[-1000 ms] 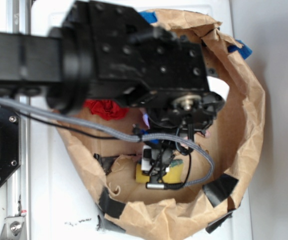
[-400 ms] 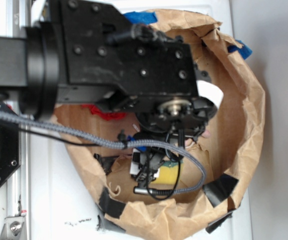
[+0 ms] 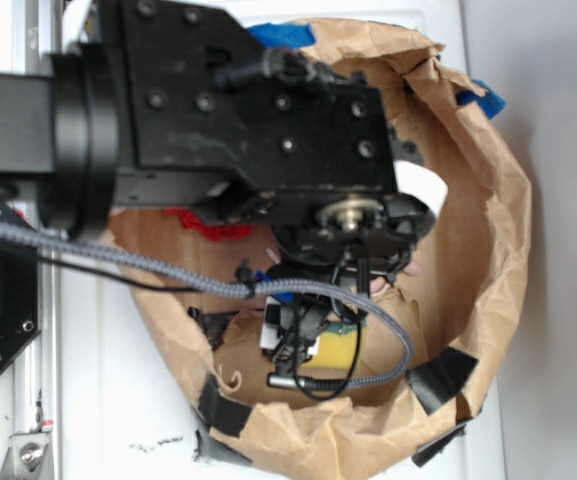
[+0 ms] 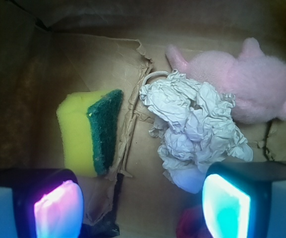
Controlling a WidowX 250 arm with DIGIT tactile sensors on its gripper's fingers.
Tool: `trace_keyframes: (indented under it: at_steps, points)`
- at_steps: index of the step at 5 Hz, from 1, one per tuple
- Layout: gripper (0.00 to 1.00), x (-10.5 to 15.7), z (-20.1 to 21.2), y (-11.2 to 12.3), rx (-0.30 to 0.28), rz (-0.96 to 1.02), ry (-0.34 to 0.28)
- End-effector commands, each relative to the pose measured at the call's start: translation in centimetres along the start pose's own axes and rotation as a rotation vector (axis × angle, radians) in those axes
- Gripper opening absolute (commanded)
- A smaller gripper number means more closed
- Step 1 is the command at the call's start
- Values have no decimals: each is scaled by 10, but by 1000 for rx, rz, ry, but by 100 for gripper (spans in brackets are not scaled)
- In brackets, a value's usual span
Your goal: Grab the green sponge.
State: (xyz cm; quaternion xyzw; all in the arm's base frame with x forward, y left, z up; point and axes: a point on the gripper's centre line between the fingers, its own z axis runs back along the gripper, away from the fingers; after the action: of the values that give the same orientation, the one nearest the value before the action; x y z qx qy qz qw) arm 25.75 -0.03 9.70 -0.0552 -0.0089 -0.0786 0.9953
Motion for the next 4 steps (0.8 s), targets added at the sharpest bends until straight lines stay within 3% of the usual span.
trace_keyframes:
  at_steps: [1,3,4]
  points:
    - [100,-6,50,-19,-76,-41,-108]
    - [100,-3,44,-17,-62,22,-128]
    - [100,-1,40,-17,-110,87,-136]
